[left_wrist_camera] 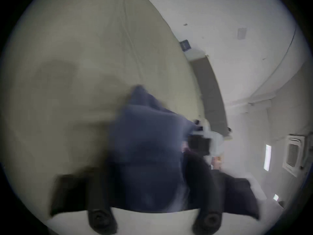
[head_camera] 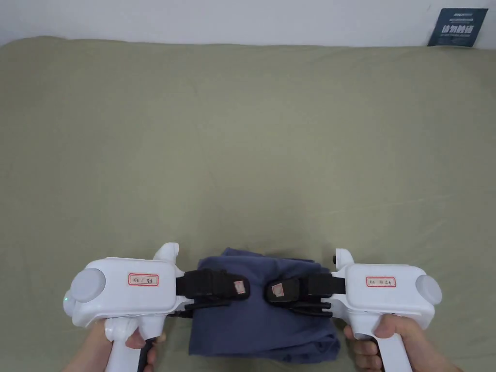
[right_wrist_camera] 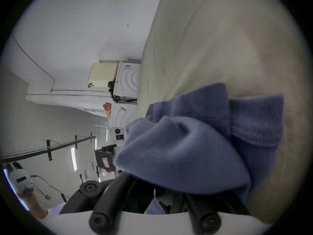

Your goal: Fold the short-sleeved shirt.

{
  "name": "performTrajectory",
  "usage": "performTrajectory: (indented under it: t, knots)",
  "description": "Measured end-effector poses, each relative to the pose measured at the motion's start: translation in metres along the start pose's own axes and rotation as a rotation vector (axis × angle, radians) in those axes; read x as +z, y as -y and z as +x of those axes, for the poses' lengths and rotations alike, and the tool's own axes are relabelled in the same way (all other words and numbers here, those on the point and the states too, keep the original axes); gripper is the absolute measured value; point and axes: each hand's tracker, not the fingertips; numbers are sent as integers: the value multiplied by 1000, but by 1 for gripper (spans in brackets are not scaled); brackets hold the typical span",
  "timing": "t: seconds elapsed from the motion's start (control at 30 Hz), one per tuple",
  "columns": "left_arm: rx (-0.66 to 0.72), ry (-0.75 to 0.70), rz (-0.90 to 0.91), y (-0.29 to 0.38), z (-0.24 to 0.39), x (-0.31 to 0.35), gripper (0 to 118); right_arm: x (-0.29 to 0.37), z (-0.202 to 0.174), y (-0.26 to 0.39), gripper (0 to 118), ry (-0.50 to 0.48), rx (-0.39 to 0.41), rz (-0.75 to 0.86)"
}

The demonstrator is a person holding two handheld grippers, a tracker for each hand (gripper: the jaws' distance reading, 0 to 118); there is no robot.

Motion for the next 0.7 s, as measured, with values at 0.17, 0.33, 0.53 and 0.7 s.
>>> performTrajectory:
  t: [0.17, 0.33, 0.53, 0.7]
  knots:
    - [-16, -54, -25, -4, -8, 6, 29, 10, -57, 14, 0, 311, 294, 67]
    - [-38, -91, -50, -5, 5, 11, 29, 11, -147, 93, 0, 1026, 1106, 585]
    - [-81, -133, -32, 0, 14, 18, 29, 35, -188, 124, 0, 1055, 1074, 943]
    - [-85, -116, -44, -1, 33, 27, 29, 43, -194, 118, 0, 1063, 1025, 969]
